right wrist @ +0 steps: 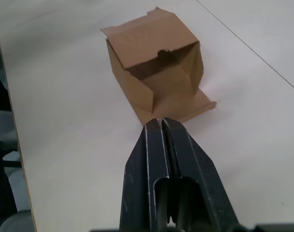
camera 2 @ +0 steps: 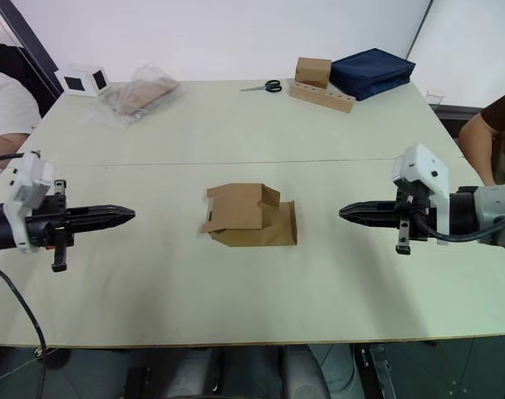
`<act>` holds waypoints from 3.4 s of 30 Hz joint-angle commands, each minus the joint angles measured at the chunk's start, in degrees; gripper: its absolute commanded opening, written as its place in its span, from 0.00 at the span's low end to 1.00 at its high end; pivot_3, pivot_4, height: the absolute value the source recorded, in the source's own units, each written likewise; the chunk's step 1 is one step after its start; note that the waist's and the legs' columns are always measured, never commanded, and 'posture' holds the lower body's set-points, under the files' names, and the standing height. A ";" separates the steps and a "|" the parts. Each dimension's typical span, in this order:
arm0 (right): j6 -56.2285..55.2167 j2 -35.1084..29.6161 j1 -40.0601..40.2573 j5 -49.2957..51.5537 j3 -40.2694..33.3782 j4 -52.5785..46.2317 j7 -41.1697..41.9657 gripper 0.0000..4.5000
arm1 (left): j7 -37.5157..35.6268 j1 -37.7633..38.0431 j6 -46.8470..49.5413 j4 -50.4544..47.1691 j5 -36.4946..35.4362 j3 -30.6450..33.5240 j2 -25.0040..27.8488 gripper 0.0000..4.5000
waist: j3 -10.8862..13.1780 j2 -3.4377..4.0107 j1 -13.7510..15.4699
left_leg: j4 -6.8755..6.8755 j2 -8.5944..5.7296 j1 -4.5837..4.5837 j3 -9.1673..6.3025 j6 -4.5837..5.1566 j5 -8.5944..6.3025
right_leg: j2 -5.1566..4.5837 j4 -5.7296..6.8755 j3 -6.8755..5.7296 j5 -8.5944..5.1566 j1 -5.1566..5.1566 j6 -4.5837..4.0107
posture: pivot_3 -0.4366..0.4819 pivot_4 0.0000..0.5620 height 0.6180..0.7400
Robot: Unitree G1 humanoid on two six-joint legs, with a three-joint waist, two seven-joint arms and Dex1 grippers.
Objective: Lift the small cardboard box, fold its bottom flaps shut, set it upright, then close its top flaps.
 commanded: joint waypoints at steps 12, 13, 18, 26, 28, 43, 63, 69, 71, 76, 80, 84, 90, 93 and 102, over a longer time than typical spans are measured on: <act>0.96 -1.52 -4.79 0.03 1.65 1.98 1.02 0.00 | 2.28 1.50 4.47 -3.91 -4.46 4.73 0.47 0.00 | 0.03 0.01 0.06 | 0.04 0.01 0.01 0.02 -0.01 0.01 | 0.00 0.04 0.01 0.00 0.00 0.00 | 0.48 0.27 1.00; 0.69 -1.47 -4.87 -0.16 1.84 2.31 1.27 0.00 | 2.15 1.70 4.46 -3.74 -4.23 4.50 0.54 0.00 | 0.03 0.01 0.06 | 0.04 0.01 0.01 0.01 -0.01 0.00 | 0.00 0.04 0.01 0.00 0.00 -0.01 | 0.48 0.27 1.00; 0.02 -0.67 -5.60 -0.44 2.23 2.80 0.67 0.00 | 1.69 2.48 5.18 -2.63 -3.48 4.14 1.38 0.00 | 0.04 0.02 0.03 | 0.03 0.01 -0.03 0.03 -0.01 0.00 | 0.00 0.05 0.02 0.00 -0.06 -0.01 | 0.48 0.27 1.00; -0.78 0.98 -5.25 -0.38 1.96 0.52 -1.24 0.00 | 4.30 -1.96 8.66 0.15 -5.63 1.86 0.49 0.00 | 0.04 0.02 0.12 | 0.04 0.01 -0.03 0.03 -0.01 0.01 | 0.00 0.06 0.02 0.00 -0.05 0.00 | 0.48 0.27 1.00; -0.01 1.70 -5.66 0.12 1.78 -0.61 -3.06 0.00 | 6.93 -5.43 12.23 2.52 -7.80 0.28 -0.72 0.06 | 0.04 0.02 0.08 | 0.04 0.01 -0.04 0.03 -0.01 0.01 | 0.00 0.06 0.02 0.01 -0.06 0.00 | 0.48 0.27 1.00; 2.35 6.90 -3.44 3.71 0.70 -7.75 -11.09 0.00 | 9.97 -27.97 35.04 33.69 -12.29 -16.45 -17.13 0.99 | 0.05 -0.02 0.21 | 0.17 -0.05 -0.10 -0.05 -0.04 0.02 | 0.01 0.20 -0.03 0.02 -0.09 0.02 | 0.48 0.27 1.00; 6.51 8.83 4.38 10.76 -6.12 -17.40 -21.85 0.00 | 6.22 -39.51 33.20 52.68 -0.58 -20.66 -32.25 0.99 | 0.03 -0.04 0.25 | 0.44 -0.09 -0.68 -0.16 -0.13 0.08 | 0.00 0.38 -0.08 0.04 -0.56 0.04 | 0.48 0.27 1.00; 7.06 8.67 6.27 12.63 -7.49 -19.15 -23.63 0.00 | 4.55 -41.78 31.62 55.92 2.04 -20.96 -35.62 0.99 | 0.03 -0.04 0.10 | 0.43 -0.09 -0.69 -0.17 -0.13 0.08 | 0.01 0.39 -0.08 0.04 -0.56 0.04 | 0.48 0.27 1.00; 7.10 8.52 6.60 13.21 -7.79 -19.47 -24.22 0.00 | 4.08 -42.20 31.10 56.66 2.93 -21.04 -36.29 0.99 | 0.03 -0.04 0.11 | 0.44 -0.09 -0.69 -0.17 -0.13 0.08 | 0.01 0.40 -0.08 0.04 -0.56 0.04 | 0.48 0.27 1.00; 7.34 8.10 7.37 14.54 -8.25 -20.28 -25.43 0.00 | 3.54 -44.12 28.64 60.87 5.25 -20.34 -38.44 0.99 | 0.03 -0.04 0.17 | 0.45 -0.09 -0.69 -0.17 -0.13 0.08 | 0.01 0.40 -0.08 0.04 -0.56 0.04 | 0.48 0.27 1.00; 7.50 7.90 7.19 15.20 -8.00 -20.35 -26.17 0.00 | 2.80 -45.16 27.97 62.57 6.15 -19.96 -39.46 0.99 | 0.03 -0.04 0.20 | 0.47 -0.10 -0.69 -0.17 -0.12 0.08 | 0.01 0.42 -0.08 0.04 -0.56 0.04 | 0.48 0.27 1.00; 7.52 7.64 6.92 15.51 -7.74 -20.25 -26.45 0.00 | 2.39 -45.44 28.15 62.77 6.48 -19.47 -40.21 0.99 | 0.02 -0.04 0.19 | 0.47 -0.10 -0.69 -0.17 -0.12 0.08 | 0.01 0.42 -0.08 0.04 -0.56 0.04 | 0.48 0.27 1.00; 7.34 7.34 6.71 15.80 -7.26 -20.16 -26.79 0.00 | 2.13 -45.56 28.93 62.05 6.29 -19.18 -40.73 0.85 | 0.02 -0.04 0.17 | 0.47 -0.10 -0.69 -0.18 -0.13 0.08 | 0.01 0.42 -0.08 0.04 -0.56 0.04 | 0.48 0.27 1.00; 7.23 7.35 6.79 15.60 -7.11 -20.21 -26.93 0.00 | 2.23 -45.53 28.98 61.86 6.34 -19.09 -40.98 0.58 | 0.02 -0.04 0.17 | 0.47 -0.10 -0.69 -0.18 -0.12 0.08 | 0.01 0.42 -0.08 0.04 -0.56 0.04 | 0.48 0.27 1.00; 7.45 7.51 6.79 16.25 -7.20 -20.73 -27.93 0.00 | 2.14 -45.26 30.08 60.64 6.15 -18.44 -40.22 0.01 | 0.02 -0.05 0.16 | 0.48 -0.10 -0.69 -0.18 -0.13 0.09 | 0.01 0.43 -0.08 0.04 -0.56 0.04 | 0.48 0.27 1.00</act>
